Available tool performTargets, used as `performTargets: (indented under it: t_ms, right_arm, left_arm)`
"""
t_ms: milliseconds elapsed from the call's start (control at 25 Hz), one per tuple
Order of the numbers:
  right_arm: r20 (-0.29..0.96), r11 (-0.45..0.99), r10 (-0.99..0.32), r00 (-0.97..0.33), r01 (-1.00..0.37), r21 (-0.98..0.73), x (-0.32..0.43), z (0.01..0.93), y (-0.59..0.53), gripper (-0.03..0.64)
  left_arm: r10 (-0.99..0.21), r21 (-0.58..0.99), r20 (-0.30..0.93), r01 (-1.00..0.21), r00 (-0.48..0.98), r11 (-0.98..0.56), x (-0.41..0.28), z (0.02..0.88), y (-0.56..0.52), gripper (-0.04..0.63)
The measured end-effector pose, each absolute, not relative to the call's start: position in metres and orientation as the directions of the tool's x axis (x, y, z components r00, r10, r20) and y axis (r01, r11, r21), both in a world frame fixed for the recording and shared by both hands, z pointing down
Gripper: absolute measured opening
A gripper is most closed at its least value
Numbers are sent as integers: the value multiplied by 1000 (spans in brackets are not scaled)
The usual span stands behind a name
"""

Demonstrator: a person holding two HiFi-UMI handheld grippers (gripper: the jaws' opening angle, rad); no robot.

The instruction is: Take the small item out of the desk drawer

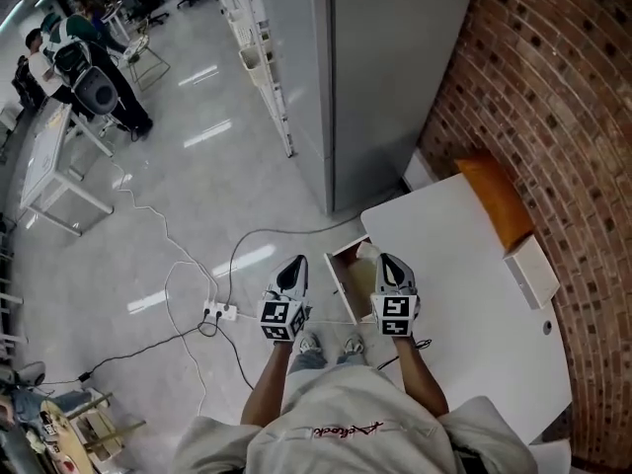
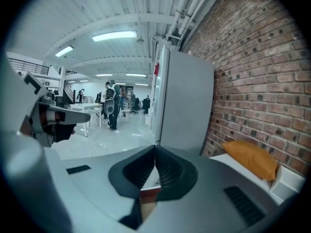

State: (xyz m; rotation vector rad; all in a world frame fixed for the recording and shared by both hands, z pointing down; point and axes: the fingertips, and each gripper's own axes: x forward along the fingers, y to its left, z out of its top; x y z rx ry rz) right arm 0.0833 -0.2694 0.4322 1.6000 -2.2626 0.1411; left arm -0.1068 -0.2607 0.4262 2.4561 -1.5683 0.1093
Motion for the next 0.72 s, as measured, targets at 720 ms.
performTargets:
  t_ms: [720]
  right_arm:
    - [223, 345, -925, -308, -926, 154, 78, 359, -297, 12]
  left_arm:
    - [-911, 91, 90, -914, 404, -396, -124, 355, -290, 9]
